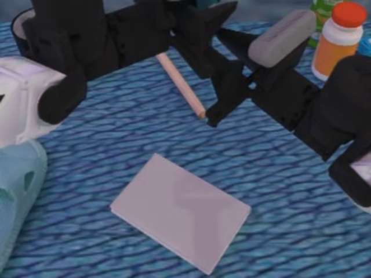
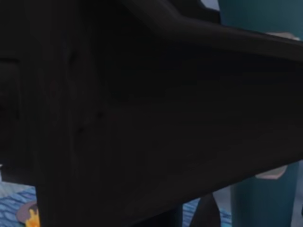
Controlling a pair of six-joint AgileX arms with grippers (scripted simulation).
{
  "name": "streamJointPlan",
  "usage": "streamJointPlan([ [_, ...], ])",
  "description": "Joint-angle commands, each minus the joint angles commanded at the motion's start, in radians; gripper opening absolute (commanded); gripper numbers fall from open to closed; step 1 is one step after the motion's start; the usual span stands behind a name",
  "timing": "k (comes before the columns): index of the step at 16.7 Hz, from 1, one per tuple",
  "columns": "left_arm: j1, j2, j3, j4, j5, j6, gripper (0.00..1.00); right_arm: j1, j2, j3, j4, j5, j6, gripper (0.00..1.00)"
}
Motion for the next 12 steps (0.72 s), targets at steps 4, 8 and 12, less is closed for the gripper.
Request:
streamJointPlan([
  [4, 0.0, 0.0, 0.0, 0.0, 0.0, 0.0, 0.0, 0.0, 0.0, 0.0, 0.0, 0.0, 0.0, 0.9],
  [8, 0.0, 0.0, 0.0, 0.0, 0.0, 0.0, 0.0, 0.0, 0.0, 0.0, 0.0, 0.0, 0.0, 1.0],
  [12, 0.0, 0.0, 0.0, 0.0, 0.0, 0.0, 0.0, 0.0, 0.0, 0.0, 0.0, 0.0, 0.0, 1.0],
])
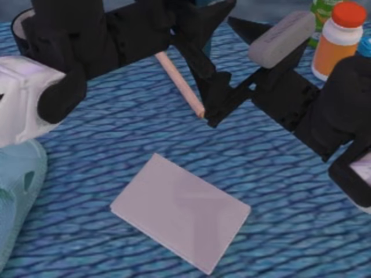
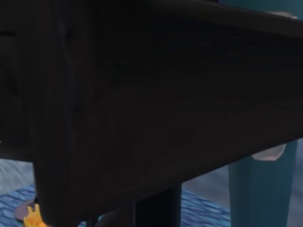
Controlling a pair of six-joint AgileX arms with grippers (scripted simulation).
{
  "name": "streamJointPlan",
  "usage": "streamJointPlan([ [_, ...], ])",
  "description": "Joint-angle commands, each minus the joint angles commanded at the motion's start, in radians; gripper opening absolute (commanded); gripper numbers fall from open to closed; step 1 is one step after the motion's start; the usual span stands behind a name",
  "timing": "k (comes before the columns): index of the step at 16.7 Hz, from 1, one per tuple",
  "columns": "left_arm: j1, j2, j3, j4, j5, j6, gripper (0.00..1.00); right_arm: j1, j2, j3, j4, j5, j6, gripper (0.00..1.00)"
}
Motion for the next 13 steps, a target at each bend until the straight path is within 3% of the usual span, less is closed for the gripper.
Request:
streamJointPlan([
  [4, 0.011, -0.009, -0.002, -0.002, 0.007, 0.003, 0.0, -0.005, -0.012, -0.02, 0.0, -0.001, -0.002, 1.0],
  [10, 0.135, -0.072, -0.058, -0.01, 0.114, 0.007, 0.0, -0.033, -0.204, -0.232, 0.015, -0.037, 0.002, 1.0],
  [13, 0.163, -0.085, -0.071, -0.012, 0.137, 0.008, 0.0, -0.037, -0.243, -0.27, 0.021, -0.045, 0.004, 1.0],
])
